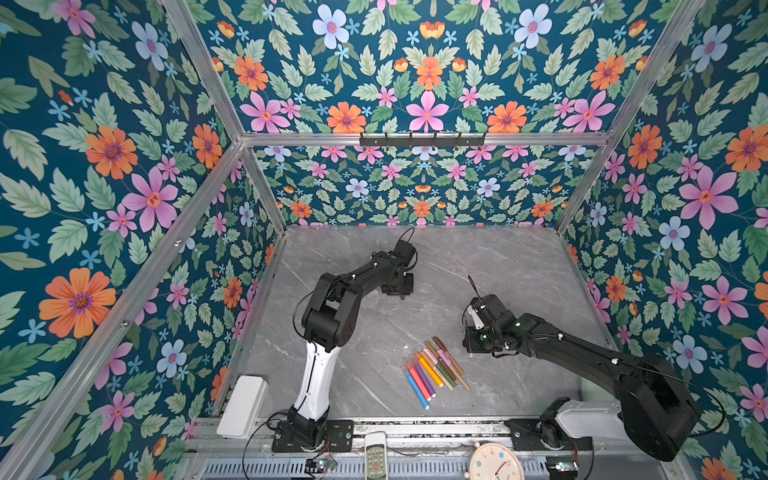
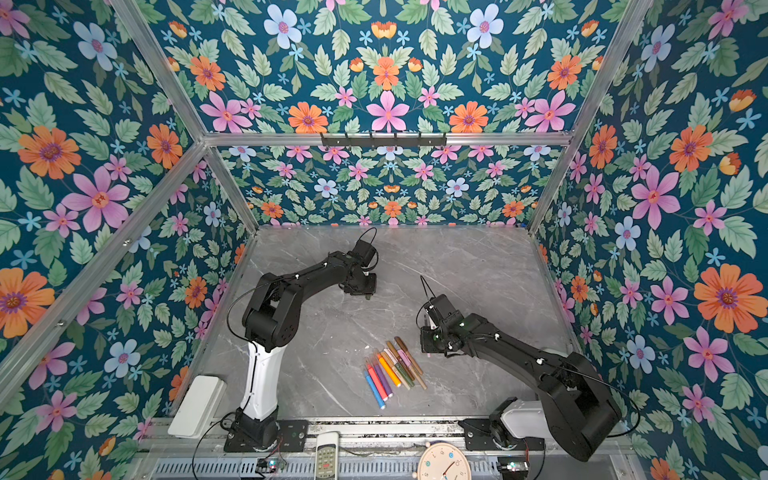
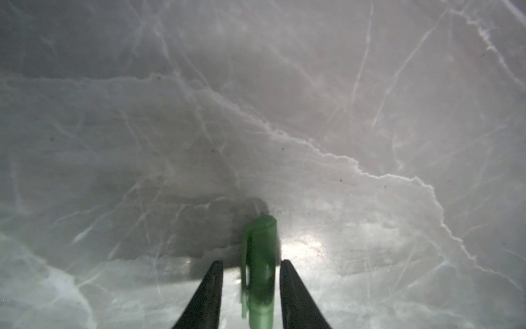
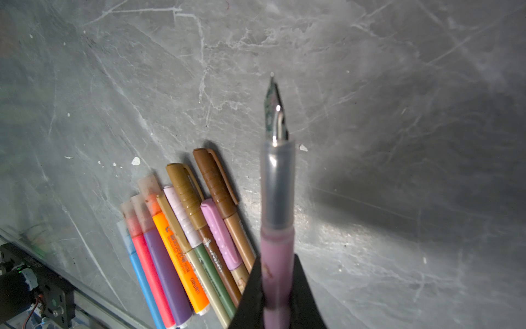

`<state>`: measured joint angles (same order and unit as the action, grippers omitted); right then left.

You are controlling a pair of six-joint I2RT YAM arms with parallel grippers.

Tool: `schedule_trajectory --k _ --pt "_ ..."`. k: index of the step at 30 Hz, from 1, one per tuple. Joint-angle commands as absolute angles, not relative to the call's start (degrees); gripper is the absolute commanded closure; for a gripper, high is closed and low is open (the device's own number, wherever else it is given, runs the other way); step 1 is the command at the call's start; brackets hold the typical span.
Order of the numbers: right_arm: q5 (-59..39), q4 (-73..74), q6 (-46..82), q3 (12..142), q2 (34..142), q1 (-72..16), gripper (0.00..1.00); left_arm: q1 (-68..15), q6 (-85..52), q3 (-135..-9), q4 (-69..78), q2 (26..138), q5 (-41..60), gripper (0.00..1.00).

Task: Open the pen caps
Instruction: 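Set the green cap down with the left gripper while the right lowers the pen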

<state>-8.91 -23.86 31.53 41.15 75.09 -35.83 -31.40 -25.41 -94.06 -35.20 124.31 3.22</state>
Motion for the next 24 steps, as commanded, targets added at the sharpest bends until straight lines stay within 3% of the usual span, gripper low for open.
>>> schedule_trajectory --k 1,8,16,24 --pt "-9.2 -22.9 31.8 41.6 75.7 -35.7 1.0 -31.3 -25.2 -94.9 -37.8 123.0 3.5 0.61" --pt "-14.7 -25.1 28.0 49.5 85.8 -27.9 1.0 -29.1 -24.4 -91.1 -30.8 110.1 11.0 0.53" --pt "-4.2 -38.1 25.0 76.7 109.5 -26.4 1.0 -19.9 -26.1 -75.9 -21.7 94.1 21.5 0.5" --pt "-2.6 -42.8 26.2 91.7 121.0 -26.4 1.0 -15.6 -26.4 -62.5 -17.5 85.4 26.3 0.51"
